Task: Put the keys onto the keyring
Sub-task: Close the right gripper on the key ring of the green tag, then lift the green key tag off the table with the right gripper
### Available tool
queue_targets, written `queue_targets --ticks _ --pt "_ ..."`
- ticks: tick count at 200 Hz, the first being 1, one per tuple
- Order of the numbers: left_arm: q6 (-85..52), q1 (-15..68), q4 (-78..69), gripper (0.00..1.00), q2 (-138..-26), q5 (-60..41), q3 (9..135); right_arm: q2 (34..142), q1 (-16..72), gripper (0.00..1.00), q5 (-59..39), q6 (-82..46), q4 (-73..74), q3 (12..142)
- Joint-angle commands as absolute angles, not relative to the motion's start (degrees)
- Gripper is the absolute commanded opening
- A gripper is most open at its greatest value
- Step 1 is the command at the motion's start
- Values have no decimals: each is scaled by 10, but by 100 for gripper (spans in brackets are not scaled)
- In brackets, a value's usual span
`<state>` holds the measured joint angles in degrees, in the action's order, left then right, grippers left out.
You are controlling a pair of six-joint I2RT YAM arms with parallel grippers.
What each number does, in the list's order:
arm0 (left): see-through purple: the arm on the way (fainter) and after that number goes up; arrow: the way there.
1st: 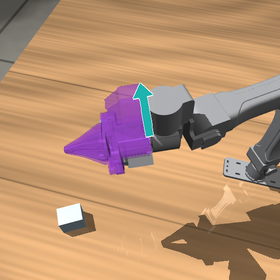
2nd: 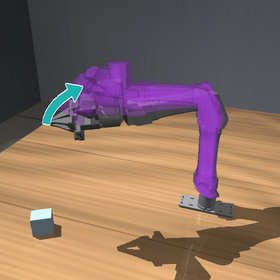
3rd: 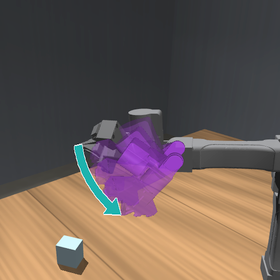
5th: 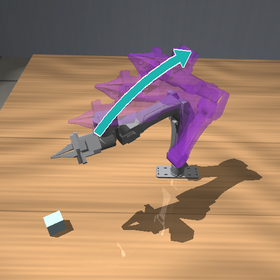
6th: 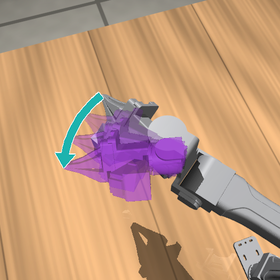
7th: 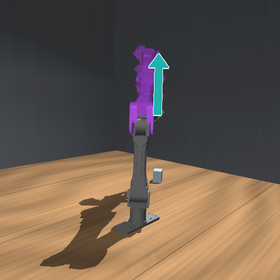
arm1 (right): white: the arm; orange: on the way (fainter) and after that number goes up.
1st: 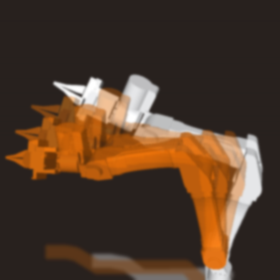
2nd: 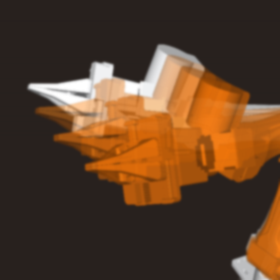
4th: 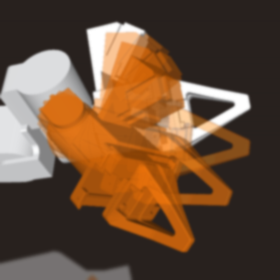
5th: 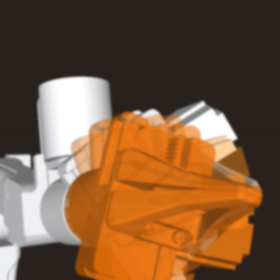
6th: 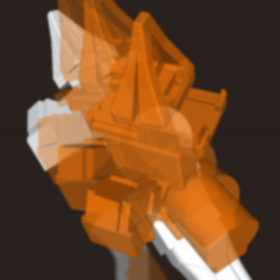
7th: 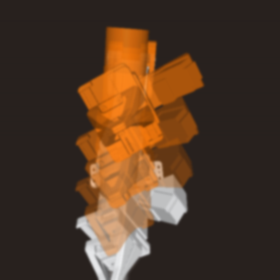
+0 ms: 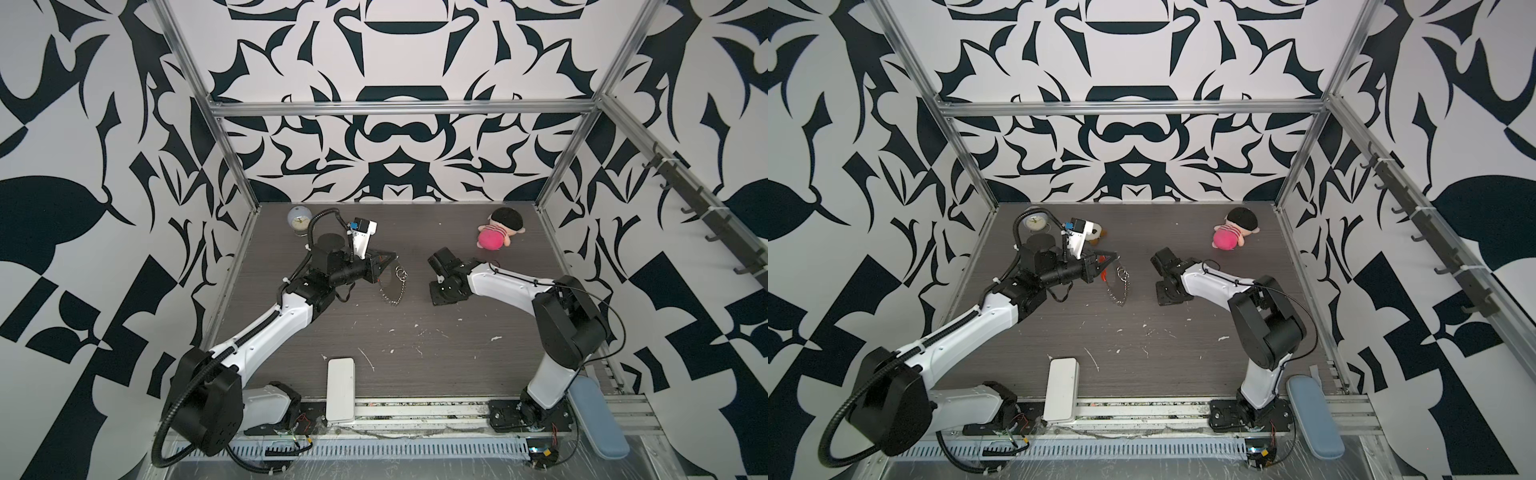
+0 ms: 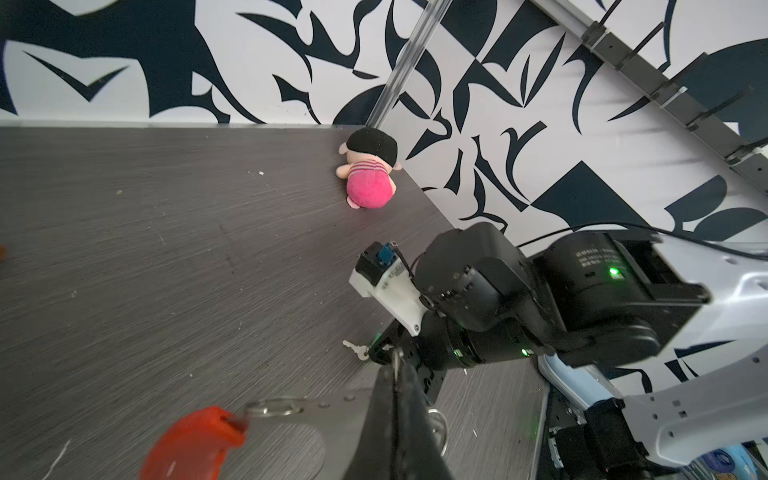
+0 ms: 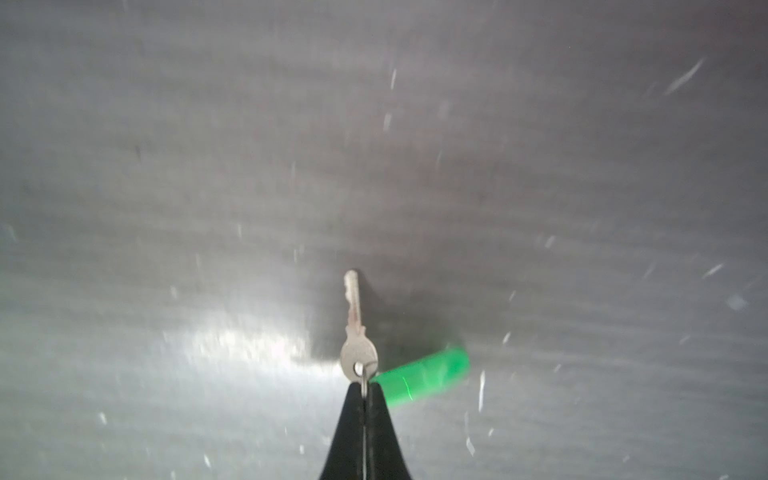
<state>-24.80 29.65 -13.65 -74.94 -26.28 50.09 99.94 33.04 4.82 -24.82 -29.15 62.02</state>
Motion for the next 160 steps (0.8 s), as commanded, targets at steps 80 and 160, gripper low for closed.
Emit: queue_targets --ticks 80,160 --pt "-273 298 -168 0 -778 -297 547 1061 344 0 46 -221 -290 694" --pt "-273 299 -172 0 -761 -292 532 1053 350 9 63 -220 -297 687"
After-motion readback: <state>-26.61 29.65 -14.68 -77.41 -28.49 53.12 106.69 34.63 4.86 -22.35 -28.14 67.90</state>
